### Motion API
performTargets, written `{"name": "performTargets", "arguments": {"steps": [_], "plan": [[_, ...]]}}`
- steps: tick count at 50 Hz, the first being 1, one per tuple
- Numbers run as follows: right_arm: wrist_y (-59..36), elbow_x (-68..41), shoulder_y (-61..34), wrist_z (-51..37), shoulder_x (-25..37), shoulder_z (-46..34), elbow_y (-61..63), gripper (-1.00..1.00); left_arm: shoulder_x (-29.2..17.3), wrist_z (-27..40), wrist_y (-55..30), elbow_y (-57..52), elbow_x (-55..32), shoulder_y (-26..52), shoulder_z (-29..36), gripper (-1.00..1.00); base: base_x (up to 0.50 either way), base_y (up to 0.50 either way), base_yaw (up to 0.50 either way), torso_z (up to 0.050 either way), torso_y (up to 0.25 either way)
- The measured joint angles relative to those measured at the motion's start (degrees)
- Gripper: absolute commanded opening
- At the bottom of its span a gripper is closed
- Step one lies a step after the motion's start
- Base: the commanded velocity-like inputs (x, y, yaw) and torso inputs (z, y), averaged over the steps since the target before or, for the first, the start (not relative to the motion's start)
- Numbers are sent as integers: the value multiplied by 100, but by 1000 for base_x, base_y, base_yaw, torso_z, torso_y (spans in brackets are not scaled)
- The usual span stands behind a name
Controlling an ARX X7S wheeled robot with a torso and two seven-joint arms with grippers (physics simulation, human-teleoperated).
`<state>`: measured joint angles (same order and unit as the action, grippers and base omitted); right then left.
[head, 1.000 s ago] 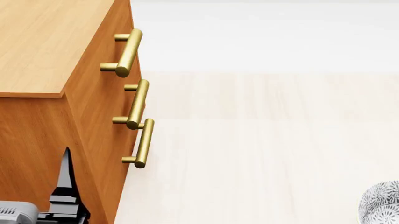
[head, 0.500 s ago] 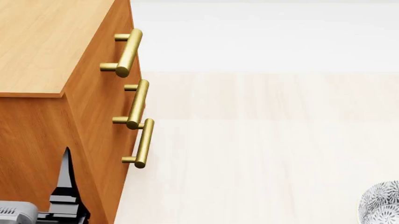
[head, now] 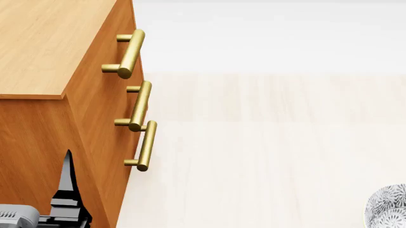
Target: Close the top drawer of the cabinet and put the bowl on top of it.
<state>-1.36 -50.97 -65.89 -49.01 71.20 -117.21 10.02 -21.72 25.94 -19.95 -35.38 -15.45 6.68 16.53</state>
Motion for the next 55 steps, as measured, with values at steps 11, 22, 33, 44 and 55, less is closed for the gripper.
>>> {"name": "performTargets", "arguments": {"steps": [11, 22, 33, 44, 55], "plan": [[44, -12, 45, 7, -25, 21, -53, 100, -8, 12, 14, 15, -6, 6, 16, 100, 0, 0, 0, 0, 0], [79, -24, 80, 17, -52, 44, -95, 100, -19, 23, 30, 28, -18, 9, 23, 100, 0, 0, 0, 0, 0], [146, -35, 141, 12, -66, 62, -148, 100, -30, 37, 40, 34, -31, 11, 29, 100, 0, 0, 0, 0, 0], [213, -27, 192, -1, -142, 95, -274, -100, -37, 49, 55, 51, -34, 17, 47, 100, 0, 0, 0, 0, 0], [166, 16, 86, 13, -92, 149, -115, -100, -32, 46, 143, 141, -18, 0, 75, 100, 0, 0, 0, 0, 0]]}}
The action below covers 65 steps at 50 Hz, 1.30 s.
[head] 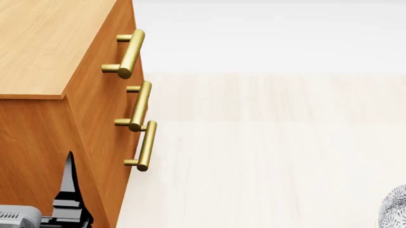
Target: Close the top drawer of the cabinet and put the bowl on top of it.
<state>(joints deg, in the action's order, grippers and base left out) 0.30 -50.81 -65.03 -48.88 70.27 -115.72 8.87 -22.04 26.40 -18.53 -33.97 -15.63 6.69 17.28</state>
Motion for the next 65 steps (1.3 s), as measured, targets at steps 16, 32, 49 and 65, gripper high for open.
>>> {"name": "performTargets", "arguments": {"steps": [16, 32, 49, 65], "plan": [[-513, -125, -1351, 172, 843, 912, 1630, -100, -25, 77, -25, -23, -2, -18, -28, 100, 0, 0, 0, 0, 0], [-1454, -1361, -3339, 437, 615, 2426, 2492, -100, -69, 37, -52, -156, -194, -31, -88, 100, 0, 0, 0, 6, 139], [-2042, -2216, -4474, 525, -635, 3220, 1800, -100, -72, 40, -95, -185, -348, 7, -136, 100, 0, 0, 0, 13, 227], [-2380, -2742, -5299, 571, -1958, 3719, 680, -100, -98, 95, 7, -225, -382, -53, -222, 100, 0, 0, 0, 4, 52]]}}
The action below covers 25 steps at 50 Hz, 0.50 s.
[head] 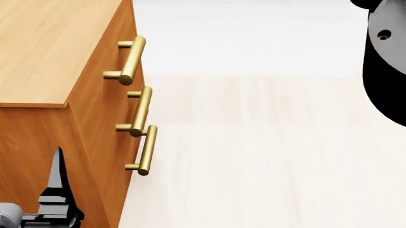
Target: Close the top drawer of the cabinet and put the bowl on top of it.
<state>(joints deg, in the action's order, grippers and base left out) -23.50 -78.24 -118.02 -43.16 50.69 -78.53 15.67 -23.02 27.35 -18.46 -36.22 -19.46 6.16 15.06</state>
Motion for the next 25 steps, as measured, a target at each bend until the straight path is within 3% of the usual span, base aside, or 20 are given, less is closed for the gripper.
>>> {"name": "performTargets", "arguments": {"steps": [25], "plan": [[267, -533, -530, 143, -1904, 764, -1987, -100, -47, -17, -9, -53, -435, 39, -251, 100, 0, 0, 0, 10, 236]]}}
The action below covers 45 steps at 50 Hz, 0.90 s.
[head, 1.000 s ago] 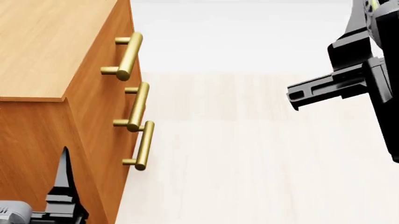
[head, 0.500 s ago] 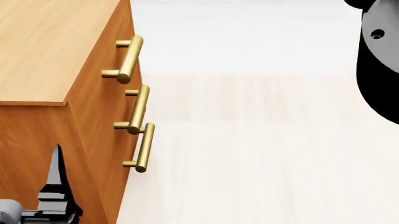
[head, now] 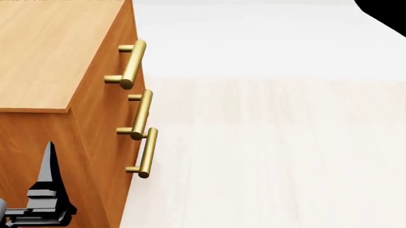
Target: Close the top drawer of the cabinet and put the bowl on top of it.
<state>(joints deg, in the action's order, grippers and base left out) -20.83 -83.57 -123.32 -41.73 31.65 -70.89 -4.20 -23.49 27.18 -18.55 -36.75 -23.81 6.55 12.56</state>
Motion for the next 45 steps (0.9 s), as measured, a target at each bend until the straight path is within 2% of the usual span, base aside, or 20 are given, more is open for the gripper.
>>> {"name": "performTargets", "arguments": {"steps": [14, 27, 45], "plan": [[-33, -167, -116, -23, -916, 120, -1276, -100, 2, 96, 30, 31, 33, 12, -51, 100, 0, 0, 0, 2, 31], [28, -97, -27, 64, -1535, 70, -1965, -100, -21, 109, -26, 5, -202, 16, -169, 100, 0, 0, 0, 0, 250], [133, -2, 223, 189, -2001, -19, -1966, -100, -37, 48, 6, 65, -372, 21, -207, 100, 0, 0, 0, 2, 250]]}}
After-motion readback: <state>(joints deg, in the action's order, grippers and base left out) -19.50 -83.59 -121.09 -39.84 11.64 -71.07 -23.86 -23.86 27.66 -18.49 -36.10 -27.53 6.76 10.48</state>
